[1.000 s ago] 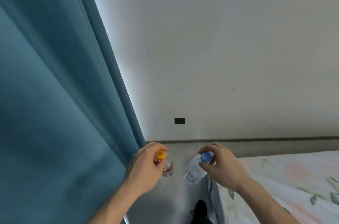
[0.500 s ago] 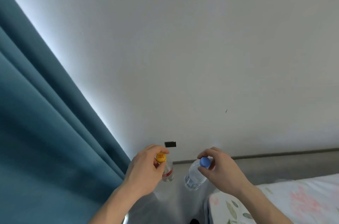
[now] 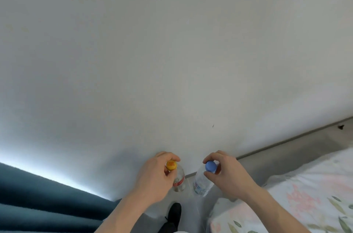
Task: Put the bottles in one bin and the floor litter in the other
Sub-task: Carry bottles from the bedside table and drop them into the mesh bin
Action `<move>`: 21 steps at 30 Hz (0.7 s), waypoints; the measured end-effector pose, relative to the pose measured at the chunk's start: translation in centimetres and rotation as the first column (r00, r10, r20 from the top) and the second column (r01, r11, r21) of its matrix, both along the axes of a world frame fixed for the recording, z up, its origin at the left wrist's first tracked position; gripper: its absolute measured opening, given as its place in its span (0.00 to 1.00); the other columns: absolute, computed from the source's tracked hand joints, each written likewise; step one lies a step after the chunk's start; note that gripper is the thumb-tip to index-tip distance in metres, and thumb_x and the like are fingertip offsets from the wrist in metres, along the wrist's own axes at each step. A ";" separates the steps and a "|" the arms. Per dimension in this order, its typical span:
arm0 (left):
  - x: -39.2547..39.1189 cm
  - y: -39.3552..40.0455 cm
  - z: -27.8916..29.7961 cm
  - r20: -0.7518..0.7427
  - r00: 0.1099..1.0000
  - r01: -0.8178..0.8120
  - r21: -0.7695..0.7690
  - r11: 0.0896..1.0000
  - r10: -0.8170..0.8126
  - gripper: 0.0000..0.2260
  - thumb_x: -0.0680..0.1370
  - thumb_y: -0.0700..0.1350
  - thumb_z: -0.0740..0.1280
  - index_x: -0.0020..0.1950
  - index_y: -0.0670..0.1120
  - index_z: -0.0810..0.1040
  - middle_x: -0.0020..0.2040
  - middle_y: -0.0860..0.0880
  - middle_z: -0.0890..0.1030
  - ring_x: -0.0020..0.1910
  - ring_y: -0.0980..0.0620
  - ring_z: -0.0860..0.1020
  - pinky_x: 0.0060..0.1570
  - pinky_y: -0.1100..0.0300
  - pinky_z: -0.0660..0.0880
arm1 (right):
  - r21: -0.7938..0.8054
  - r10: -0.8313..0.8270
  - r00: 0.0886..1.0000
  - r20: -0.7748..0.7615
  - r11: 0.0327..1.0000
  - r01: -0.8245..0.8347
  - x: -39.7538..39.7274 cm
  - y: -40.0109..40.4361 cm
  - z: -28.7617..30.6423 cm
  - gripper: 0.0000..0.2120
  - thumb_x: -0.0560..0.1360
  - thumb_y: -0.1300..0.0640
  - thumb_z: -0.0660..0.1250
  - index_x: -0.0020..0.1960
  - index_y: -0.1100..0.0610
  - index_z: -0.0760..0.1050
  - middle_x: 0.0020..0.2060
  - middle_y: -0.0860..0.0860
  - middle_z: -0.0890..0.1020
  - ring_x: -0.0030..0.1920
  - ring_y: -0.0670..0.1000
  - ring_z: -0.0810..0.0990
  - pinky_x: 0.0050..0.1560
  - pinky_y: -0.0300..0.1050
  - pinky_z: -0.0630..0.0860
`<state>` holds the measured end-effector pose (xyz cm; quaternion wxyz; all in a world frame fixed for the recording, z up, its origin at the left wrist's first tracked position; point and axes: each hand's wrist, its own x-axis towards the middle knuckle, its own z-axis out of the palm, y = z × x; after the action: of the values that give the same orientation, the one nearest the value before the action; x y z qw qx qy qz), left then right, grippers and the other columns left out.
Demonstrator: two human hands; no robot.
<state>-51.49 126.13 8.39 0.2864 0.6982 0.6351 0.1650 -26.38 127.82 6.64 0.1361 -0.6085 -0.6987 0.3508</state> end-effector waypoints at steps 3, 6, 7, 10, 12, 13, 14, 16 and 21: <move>-0.2 4.2 -0.4 -0.022 0.995 0.092 -0.016 0.996 -0.092 0.11 0.78 0.47 0.65 0.57 0.61 0.78 0.55 0.66 0.76 0.44 0.60 0.78 0.48 0.61 0.77 | -0.008 -0.075 0.997 0.010 0.997 0.075 -0.4 2.7 -0.4 0.09 0.72 0.48 0.72 0.50 0.39 0.77 0.49 0.37 0.77 0.41 0.43 0.79 0.43 0.35 0.74; -0.5 8.3 -0.9 -0.049 0.982 0.182 -0.028 0.983 -0.184 0.11 0.77 0.48 0.64 0.58 0.62 0.77 0.56 0.66 0.75 0.46 0.59 0.77 0.50 0.61 0.76 | -0.007 -0.156 0.988 0.009 0.988 0.156 -0.9 5.2 -0.6 0.09 0.72 0.49 0.72 0.50 0.39 0.77 0.48 0.37 0.78 0.42 0.42 0.80 0.43 0.37 0.76; -0.4 9.6 -1.0 -0.055 0.975 0.214 -0.041 0.976 -0.216 0.11 0.78 0.49 0.64 0.58 0.62 0.77 0.55 0.66 0.75 0.46 0.59 0.77 0.50 0.61 0.76 | -0.004 -0.183 0.983 0.012 0.983 0.183 -0.9 5.8 -0.5 0.09 0.72 0.49 0.72 0.50 0.39 0.77 0.48 0.37 0.78 0.42 0.42 0.79 0.43 0.37 0.75; 0.4 12.9 -1.2 -0.078 0.944 0.316 -0.058 0.947 -0.320 0.11 0.79 0.49 0.64 0.59 0.62 0.77 0.56 0.66 0.75 0.46 0.60 0.76 0.47 0.65 0.73 | 0.003 -0.246 0.968 0.043 0.969 0.246 -0.7 7.2 -0.5 0.08 0.74 0.49 0.71 0.52 0.40 0.77 0.48 0.35 0.77 0.43 0.41 0.78 0.43 0.32 0.71; 1.4 14.5 -1.2 -0.073 0.923 0.374 -0.062 0.925 -0.378 0.11 0.79 0.49 0.64 0.59 0.62 0.77 0.57 0.66 0.75 0.46 0.60 0.75 0.46 0.66 0.72 | -0.001 -0.291 0.955 0.052 0.957 0.292 -0.2 7.7 -0.4 0.09 0.74 0.49 0.70 0.53 0.40 0.77 0.48 0.34 0.76 0.44 0.40 0.78 0.44 0.32 0.71; 1.9 15.2 -1.2 -0.069 0.913 0.399 -0.063 0.915 -0.403 0.11 0.79 0.49 0.64 0.59 0.62 0.77 0.57 0.65 0.75 0.46 0.60 0.75 0.47 0.66 0.72 | 0.001 -0.318 0.947 0.052 0.948 0.318 0.2 7.9 -0.4 0.09 0.74 0.49 0.70 0.53 0.39 0.77 0.48 0.34 0.76 0.44 0.40 0.78 0.44 0.31 0.71; 2.5 16.0 -1.1 -0.066 0.901 0.424 -0.065 0.903 -0.428 0.11 0.79 0.49 0.63 0.59 0.62 0.77 0.57 0.65 0.75 0.46 0.60 0.76 0.47 0.66 0.72 | 0.003 -0.345 0.937 0.053 0.939 0.345 0.6 8.1 -0.4 0.09 0.74 0.49 0.71 0.53 0.39 0.77 0.48 0.34 0.77 0.44 0.40 0.78 0.44 0.31 0.71; 3.9 17.6 -0.9 -0.059 0.878 0.472 -0.060 0.880 -0.475 0.12 0.79 0.49 0.63 0.59 0.62 0.77 0.57 0.65 0.75 0.46 0.60 0.75 0.48 0.65 0.73 | 0.004 -0.390 0.919 0.051 0.921 0.390 1.6 8.8 -0.2 0.09 0.74 0.49 0.71 0.53 0.40 0.78 0.48 0.36 0.77 0.44 0.40 0.78 0.43 0.30 0.70; 8.3 21.4 -0.7 -0.041 0.834 0.549 -0.047 0.835 -0.551 0.12 0.78 0.48 0.62 0.59 0.61 0.76 0.57 0.65 0.75 0.46 0.60 0.75 0.47 0.65 0.72 | -0.007 -0.484 0.874 0.054 0.875 0.485 5.2 10.3 0.4 0.09 0.74 0.51 0.70 0.53 0.41 0.78 0.48 0.37 0.77 0.43 0.39 0.78 0.40 0.29 0.67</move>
<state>-43.22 147.55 7.73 0.3162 0.8504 0.4179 0.0467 -21.19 138.13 7.02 0.1955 -0.7740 -0.5239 0.2972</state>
